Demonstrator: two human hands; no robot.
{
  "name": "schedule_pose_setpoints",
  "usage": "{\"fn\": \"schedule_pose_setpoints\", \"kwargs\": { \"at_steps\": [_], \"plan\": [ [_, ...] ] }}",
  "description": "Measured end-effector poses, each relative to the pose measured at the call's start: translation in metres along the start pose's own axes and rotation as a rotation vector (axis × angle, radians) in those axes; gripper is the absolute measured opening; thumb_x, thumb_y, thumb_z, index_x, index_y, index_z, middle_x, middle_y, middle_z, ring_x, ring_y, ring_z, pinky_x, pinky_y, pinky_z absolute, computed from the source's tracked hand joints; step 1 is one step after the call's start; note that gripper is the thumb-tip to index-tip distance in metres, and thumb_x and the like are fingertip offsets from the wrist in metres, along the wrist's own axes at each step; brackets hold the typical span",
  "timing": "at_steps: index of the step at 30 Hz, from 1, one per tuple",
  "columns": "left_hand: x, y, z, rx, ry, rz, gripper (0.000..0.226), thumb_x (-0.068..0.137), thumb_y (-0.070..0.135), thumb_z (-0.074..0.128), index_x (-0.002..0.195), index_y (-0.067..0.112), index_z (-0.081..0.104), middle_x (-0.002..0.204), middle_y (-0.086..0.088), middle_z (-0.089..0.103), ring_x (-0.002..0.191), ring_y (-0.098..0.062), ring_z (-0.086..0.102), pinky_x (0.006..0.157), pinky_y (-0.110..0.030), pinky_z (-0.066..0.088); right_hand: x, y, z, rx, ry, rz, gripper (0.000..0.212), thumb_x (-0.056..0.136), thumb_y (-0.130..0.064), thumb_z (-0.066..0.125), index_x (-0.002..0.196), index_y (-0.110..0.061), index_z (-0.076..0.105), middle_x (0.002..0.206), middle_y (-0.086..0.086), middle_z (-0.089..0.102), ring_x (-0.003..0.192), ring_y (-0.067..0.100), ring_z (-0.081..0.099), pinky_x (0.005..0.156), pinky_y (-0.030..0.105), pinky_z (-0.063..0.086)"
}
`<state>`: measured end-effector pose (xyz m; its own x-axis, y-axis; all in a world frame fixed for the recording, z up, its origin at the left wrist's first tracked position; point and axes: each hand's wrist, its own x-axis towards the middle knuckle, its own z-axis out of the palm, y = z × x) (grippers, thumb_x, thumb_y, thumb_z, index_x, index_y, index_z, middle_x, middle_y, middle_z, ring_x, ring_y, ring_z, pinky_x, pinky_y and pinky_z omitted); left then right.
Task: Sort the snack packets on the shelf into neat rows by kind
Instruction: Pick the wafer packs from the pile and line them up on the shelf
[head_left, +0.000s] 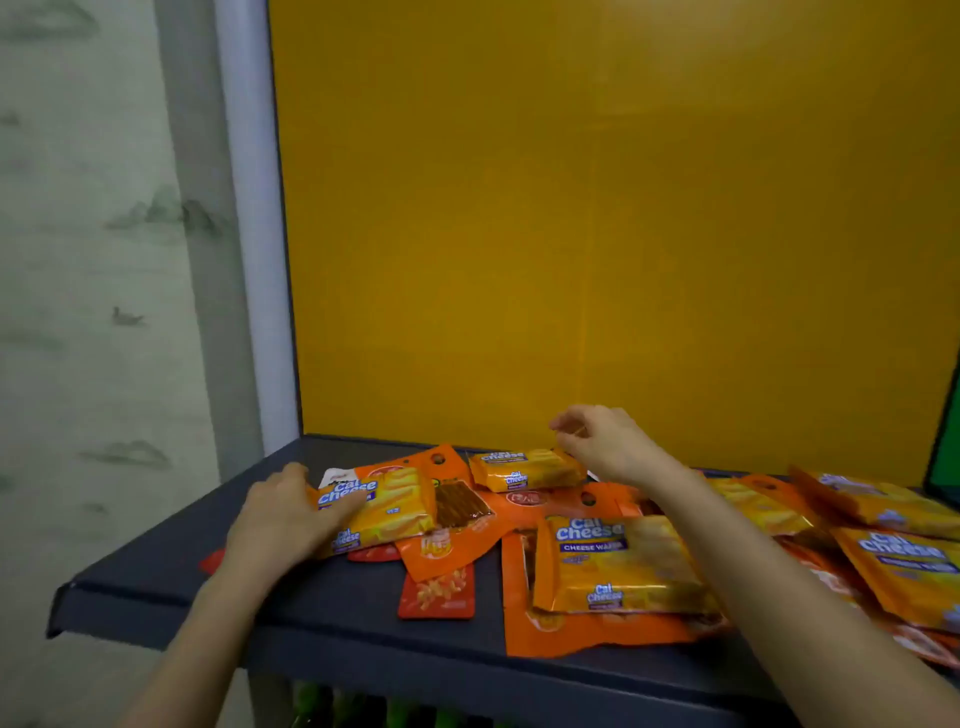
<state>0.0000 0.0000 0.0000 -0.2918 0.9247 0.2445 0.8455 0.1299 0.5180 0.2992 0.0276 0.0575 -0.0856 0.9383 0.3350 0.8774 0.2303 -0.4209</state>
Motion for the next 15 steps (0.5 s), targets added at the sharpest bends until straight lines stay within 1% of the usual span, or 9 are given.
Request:
{"fn": "schedule_pose_setpoints", "kwargs": {
  "at_steps": [2, 3, 5, 7, 8, 10, 11, 13, 15],
  "plan": [
    [0.007, 0.0, 0.001, 0.119, -0.08, -0.069, 0.086, 0.07, 0.072, 0.055, 0.128, 0.01, 0.043, 0.132, -0.012, 0.052, 0.12, -0.029, 0.048, 0.095, -0.04, 0.045, 0.018, 0.004, 0.007, -0.12, -0.069, 0.049, 0.032, 0.093, -0.024, 0.048, 0.12, -0.012, 0.06, 0.127, 0.01, 0.062, 0.118, 0.027, 0.055, 0.095, 0.033, 0.042],
    [0.011, -0.001, 0.002, 0.163, -0.116, -0.077, 0.089, 0.067, 0.076, 0.053, 0.127, 0.011, 0.042, 0.131, -0.011, 0.053, 0.119, -0.028, 0.05, 0.097, -0.039, 0.044, 0.027, 0.007, 0.011, -0.16, -0.112, 0.078, 0.035, 0.094, -0.029, 0.047, 0.12, -0.011, 0.06, 0.127, 0.011, 0.061, 0.118, 0.028, 0.055, 0.094, 0.034, 0.043],
    [0.015, 0.002, 0.0, 0.172, -0.159, -0.105, 0.09, 0.064, 0.079, 0.051, 0.124, 0.012, 0.045, 0.129, -0.009, 0.055, 0.116, -0.026, 0.053, 0.097, -0.039, 0.043, 0.04, 0.009, 0.018, -0.226, -0.237, 0.159, 0.047, 0.095, -0.043, 0.042, 0.12, -0.006, 0.059, 0.127, 0.016, 0.059, 0.117, 0.031, 0.054, 0.091, 0.034, 0.044],
    [0.021, 0.002, 0.0, 0.123, -0.197, -0.125, 0.085, 0.064, 0.076, 0.056, 0.119, 0.012, 0.046, 0.125, -0.008, 0.057, 0.111, -0.024, 0.056, 0.096, -0.039, 0.045, 0.051, 0.012, 0.027, -0.281, -0.342, 0.227, 0.063, 0.093, -0.055, 0.039, 0.122, -0.002, 0.056, 0.13, 0.017, 0.056, 0.117, 0.031, 0.053, 0.088, 0.032, 0.043],
    [0.023, 0.002, -0.001, 0.071, -0.22, -0.149, 0.084, 0.064, 0.072, 0.061, 0.119, 0.011, 0.045, 0.124, -0.009, 0.057, 0.109, -0.024, 0.057, 0.095, -0.039, 0.047, 0.053, 0.012, 0.029, -0.286, -0.376, 0.257, 0.068, 0.09, -0.059, 0.04, 0.123, -0.002, 0.055, 0.131, 0.017, 0.055, 0.115, 0.03, 0.054, 0.085, 0.032, 0.042],
    [0.028, 0.002, -0.002, -0.054, -0.27, -0.193, 0.089, 0.061, 0.065, 0.07, 0.123, 0.008, 0.04, 0.126, -0.011, 0.055, 0.111, -0.024, 0.056, 0.093, -0.039, 0.048, 0.06, 0.014, 0.034, -0.25, -0.43, 0.316, 0.074, 0.083, -0.065, 0.047, 0.123, -0.003, 0.055, 0.131, 0.015, 0.056, 0.105, 0.026, 0.054, 0.081, 0.031, 0.041],
    [0.03, 0.001, -0.002, -0.09, -0.285, -0.197, 0.091, 0.061, 0.062, 0.072, 0.124, 0.007, 0.038, 0.127, -0.012, 0.054, 0.112, -0.025, 0.056, 0.093, -0.038, 0.049, 0.062, 0.015, 0.037, -0.229, -0.445, 0.34, 0.076, 0.08, -0.067, 0.05, 0.123, -0.004, 0.056, 0.13, 0.014, 0.056, 0.104, 0.026, 0.055, 0.081, 0.031, 0.042],
    [0.033, 0.002, -0.003, -0.103, -0.308, -0.192, 0.095, 0.06, 0.059, 0.074, 0.127, 0.006, 0.034, 0.129, -0.012, 0.053, 0.113, -0.025, 0.056, 0.091, -0.036, 0.049, 0.064, 0.014, 0.042, -0.204, -0.464, 0.378, 0.082, 0.077, -0.068, 0.054, 0.128, -0.004, 0.051, 0.134, 0.015, 0.053, 0.115, 0.03, 0.055, 0.087, 0.033, 0.045],
    [0.036, 0.003, -0.004, -0.114, -0.318, -0.185, 0.1, 0.061, 0.057, 0.075, 0.132, 0.005, 0.028, 0.131, -0.013, 0.052, 0.114, -0.025, 0.056, 0.09, -0.036, 0.049, 0.066, 0.014, 0.046, -0.145, -0.453, 0.402, 0.089, 0.076, -0.065, 0.057, 0.136, -0.001, 0.041, 0.141, 0.016, 0.046, 0.124, 0.032, 0.05, 0.095, 0.036, 0.044]
  ]
}}
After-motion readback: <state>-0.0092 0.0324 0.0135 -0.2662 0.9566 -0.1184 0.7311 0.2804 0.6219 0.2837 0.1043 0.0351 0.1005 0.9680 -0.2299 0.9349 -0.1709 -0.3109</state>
